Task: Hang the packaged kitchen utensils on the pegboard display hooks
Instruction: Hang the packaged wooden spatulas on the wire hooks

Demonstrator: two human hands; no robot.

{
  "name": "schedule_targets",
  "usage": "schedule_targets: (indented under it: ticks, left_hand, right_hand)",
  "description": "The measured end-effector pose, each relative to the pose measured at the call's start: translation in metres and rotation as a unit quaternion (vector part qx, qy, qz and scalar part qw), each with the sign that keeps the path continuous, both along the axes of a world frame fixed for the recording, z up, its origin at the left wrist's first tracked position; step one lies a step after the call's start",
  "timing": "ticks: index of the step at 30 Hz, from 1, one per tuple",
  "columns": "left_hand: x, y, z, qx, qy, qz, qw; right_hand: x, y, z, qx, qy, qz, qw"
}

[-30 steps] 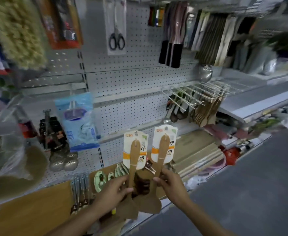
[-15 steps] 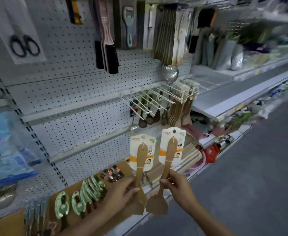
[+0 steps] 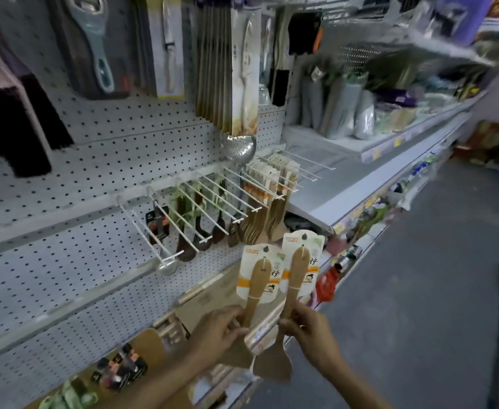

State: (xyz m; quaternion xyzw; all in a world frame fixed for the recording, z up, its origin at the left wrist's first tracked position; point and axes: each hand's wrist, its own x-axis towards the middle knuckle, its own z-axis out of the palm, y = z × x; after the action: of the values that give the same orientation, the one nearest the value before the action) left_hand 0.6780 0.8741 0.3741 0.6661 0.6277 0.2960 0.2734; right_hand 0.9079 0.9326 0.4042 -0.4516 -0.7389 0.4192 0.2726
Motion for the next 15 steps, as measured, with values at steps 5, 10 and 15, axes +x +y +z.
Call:
schedule_targets:
  ticks: [5, 10, 15]
  left_hand:
    - [0.01, 0.085, 0.003, 0.007, -0.031, -0.005, 0.999]
    - [0.016, 0.149, 0.002, 0.008, -0.018, 0.01, 1.0]
    - [0.02, 0.193, -0.014, -0.006, -0.005, 0.028, 1.0]
  right_hand:
    - [0.005, 0.082, 0.014, 0.015, -0.014, -0.011, 1.0]
    - [0.008, 0.147, 0.013, 0.018, -0.018, -0.015, 1.0]
    - [0.013, 0.207, -0.006, 0.002, -0.045, 0.003, 0.999]
